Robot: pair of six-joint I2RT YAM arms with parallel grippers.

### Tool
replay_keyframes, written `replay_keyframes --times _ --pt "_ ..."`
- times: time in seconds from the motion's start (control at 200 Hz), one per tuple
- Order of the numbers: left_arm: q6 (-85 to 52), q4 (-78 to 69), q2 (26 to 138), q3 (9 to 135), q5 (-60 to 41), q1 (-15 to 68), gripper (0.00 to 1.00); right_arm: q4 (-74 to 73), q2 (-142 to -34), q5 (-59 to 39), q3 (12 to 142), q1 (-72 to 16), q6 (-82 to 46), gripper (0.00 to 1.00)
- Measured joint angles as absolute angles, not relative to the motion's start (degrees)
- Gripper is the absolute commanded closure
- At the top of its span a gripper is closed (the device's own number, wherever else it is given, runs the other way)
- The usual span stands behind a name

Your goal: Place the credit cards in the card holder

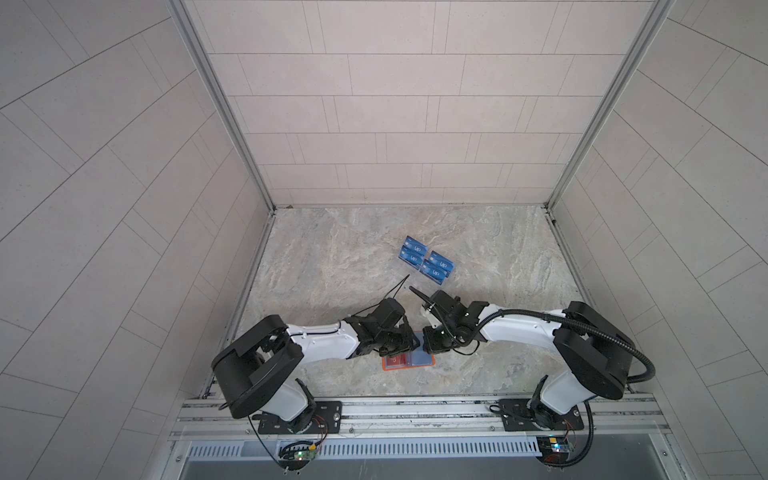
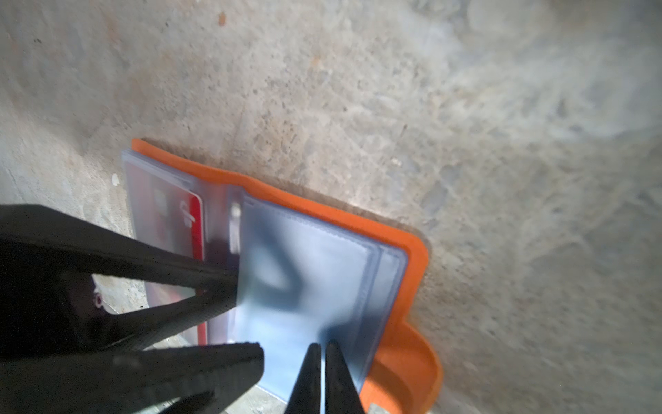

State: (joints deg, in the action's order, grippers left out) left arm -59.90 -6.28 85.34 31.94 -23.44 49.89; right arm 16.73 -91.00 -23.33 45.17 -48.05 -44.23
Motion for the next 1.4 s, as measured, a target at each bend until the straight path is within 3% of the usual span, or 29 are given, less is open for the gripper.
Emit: replay_keyframes --times 0.676,0.906,1.251,1.402 --pt "-65.0 -20.1 85.9 26.1 -26.5 48.9 0.65 16.6 -91.0 -23.3 45.2 -48.0 -44.2 0.9" --pt "-66.2 -23.6 87.4 25.1 -26.6 48.6 0.72 17.0 -90.7 -22.8 45.4 -48.0 -44.2 0.9" --pt "-66.1 -23.8 87.4 23.8 -25.4 48.5 1.0 17.3 -88.1 -20.8 45.3 -47.5 -44.4 0.9" --pt "-66.0 -24.9 87.2 23.0 -25.4 48.2 1.0 16.7 -87.4 -20.7 44.3 -46.6 -45.0 0.91"
